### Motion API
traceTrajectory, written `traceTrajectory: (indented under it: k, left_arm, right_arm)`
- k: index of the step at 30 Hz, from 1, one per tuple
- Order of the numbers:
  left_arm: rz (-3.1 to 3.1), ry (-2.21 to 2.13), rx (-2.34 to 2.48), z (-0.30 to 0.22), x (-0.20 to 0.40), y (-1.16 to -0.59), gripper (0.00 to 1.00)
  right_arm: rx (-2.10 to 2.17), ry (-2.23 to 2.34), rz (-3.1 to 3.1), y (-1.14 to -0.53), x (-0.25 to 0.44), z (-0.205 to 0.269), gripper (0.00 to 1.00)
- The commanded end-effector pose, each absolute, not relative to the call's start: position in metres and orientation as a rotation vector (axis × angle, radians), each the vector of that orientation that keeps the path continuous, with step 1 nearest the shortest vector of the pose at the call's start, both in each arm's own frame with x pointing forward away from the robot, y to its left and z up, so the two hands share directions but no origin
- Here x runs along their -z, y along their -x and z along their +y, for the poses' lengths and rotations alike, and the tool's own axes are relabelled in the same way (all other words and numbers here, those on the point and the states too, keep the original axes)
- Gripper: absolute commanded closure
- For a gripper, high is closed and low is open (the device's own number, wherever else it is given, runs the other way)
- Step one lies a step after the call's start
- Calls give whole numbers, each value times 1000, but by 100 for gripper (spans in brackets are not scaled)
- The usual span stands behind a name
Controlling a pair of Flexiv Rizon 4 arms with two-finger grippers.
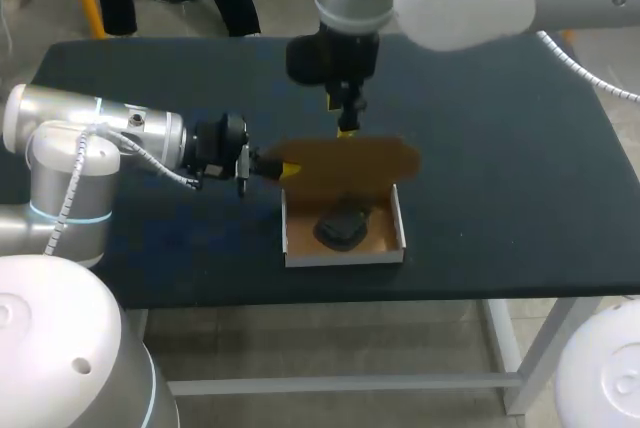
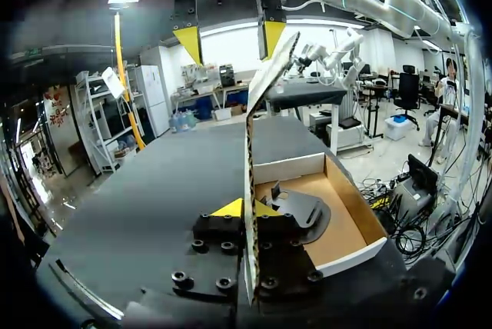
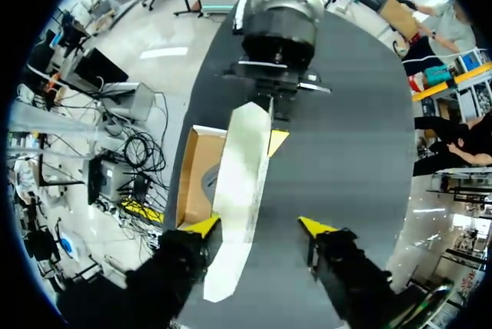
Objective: Assemble the packaging by folding the flat box into shape, placing the metal phone stand inside, and closing the box properly
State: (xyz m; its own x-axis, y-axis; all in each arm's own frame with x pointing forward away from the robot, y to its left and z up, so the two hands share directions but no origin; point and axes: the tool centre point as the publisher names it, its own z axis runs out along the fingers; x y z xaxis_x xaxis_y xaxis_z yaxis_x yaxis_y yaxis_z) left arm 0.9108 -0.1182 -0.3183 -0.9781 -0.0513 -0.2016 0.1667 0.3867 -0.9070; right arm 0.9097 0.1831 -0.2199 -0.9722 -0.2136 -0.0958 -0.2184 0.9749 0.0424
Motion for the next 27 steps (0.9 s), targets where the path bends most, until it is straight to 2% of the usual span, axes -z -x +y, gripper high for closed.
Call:
traceTrajectory:
  k: [1,20,27]
  left_arm:
    - [2444,-103,1637,-118,319,-911,100]
    - [2444,-103,1637,-118,319,-911,100]
    - [2444,-103,1637,-118,319,-911,100]
  right_arm:
    - [-77,319,3016,-901,222,181,31]
    - [-71,268,3060,-904,243,183,24]
    - [-76,269,3087,-909,252,185,18]
